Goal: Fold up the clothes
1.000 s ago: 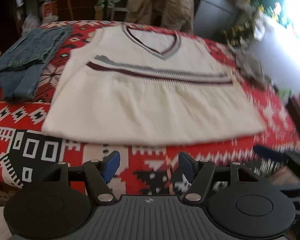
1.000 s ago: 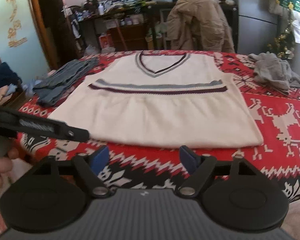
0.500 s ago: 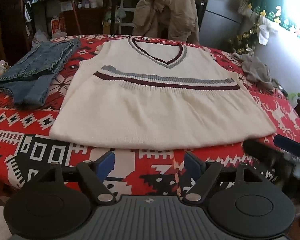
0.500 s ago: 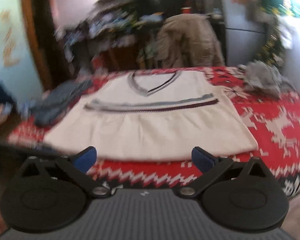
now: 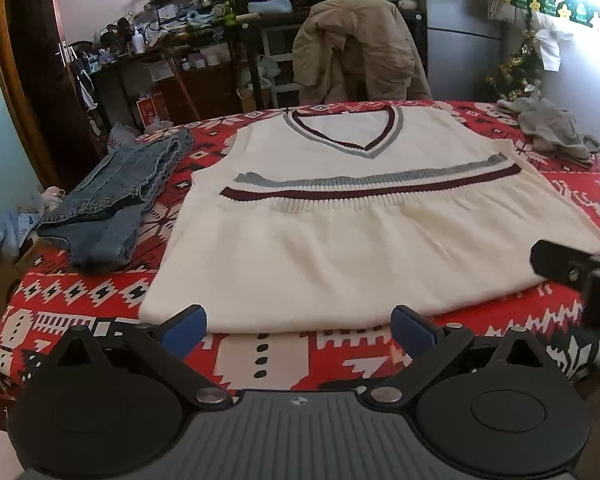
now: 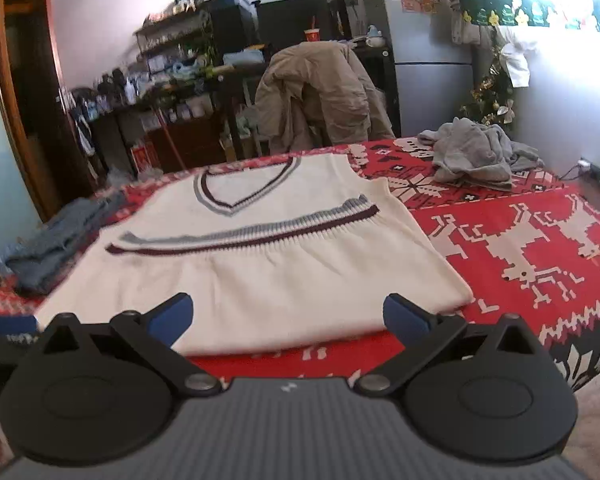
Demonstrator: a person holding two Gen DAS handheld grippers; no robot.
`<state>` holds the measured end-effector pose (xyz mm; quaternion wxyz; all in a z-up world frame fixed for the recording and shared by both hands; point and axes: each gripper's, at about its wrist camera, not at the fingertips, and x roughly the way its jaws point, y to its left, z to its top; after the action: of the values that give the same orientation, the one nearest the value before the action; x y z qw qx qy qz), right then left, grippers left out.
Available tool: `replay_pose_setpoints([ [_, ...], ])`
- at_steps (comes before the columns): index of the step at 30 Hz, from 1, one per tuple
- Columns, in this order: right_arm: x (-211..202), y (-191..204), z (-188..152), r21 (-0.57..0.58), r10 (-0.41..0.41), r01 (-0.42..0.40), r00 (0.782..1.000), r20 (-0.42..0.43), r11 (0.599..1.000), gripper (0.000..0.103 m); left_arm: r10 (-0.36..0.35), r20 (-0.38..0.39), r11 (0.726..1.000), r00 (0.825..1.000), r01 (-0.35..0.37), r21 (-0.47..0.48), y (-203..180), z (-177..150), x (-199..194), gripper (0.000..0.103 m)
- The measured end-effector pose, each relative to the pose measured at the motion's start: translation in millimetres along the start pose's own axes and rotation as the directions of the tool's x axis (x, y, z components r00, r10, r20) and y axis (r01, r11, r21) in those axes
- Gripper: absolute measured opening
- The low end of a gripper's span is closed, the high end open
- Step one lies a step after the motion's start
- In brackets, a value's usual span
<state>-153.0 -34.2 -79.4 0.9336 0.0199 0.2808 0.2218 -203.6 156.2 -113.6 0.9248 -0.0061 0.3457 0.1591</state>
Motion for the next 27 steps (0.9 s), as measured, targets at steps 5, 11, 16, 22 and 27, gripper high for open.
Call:
replay_pose_setpoints([
  [5,6.6,9.5,-6.5,-0.081,-0.06,0.061,0.998,0.016,0.995,0.102,-0.006,0.057,0.996,0.998,0.01,-0.084,10.8,0.4,-1.2,0.097],
  [11,10.9,11.4,-10.3,-0.159,-0.032,0.035,0.999,0.023,0.987,0.102,-0.02,0.119,0.98,0.993,0.043,-0.197,25.5,-1.1,-1.5,0.097],
  [16,15.5,14.9,-13.7,-0.17,-0.052,0.054,0.999,0.012,0.984,0.102,-0.112,0.133,0.97,0.985,0.138,-0.203,30.4,-2.4,2.3,0.098],
  [22,18.9,15.1,-13.0,-0.148,-0.11,0.116,0.993,0.051,0.982,0.102,-0.026,0.158,0.991,0.987,0.046,-0.122,17.9,-2.0,1.7,0.103],
  [27,12.7,9.9,-11.1,-0.129,-0.011,0.02,0.998,0.068,0.991,0.102,-0.023,0.078,0.992,0.997,0.032,-0.123,14.9,-1.8,13.9,0.103],
])
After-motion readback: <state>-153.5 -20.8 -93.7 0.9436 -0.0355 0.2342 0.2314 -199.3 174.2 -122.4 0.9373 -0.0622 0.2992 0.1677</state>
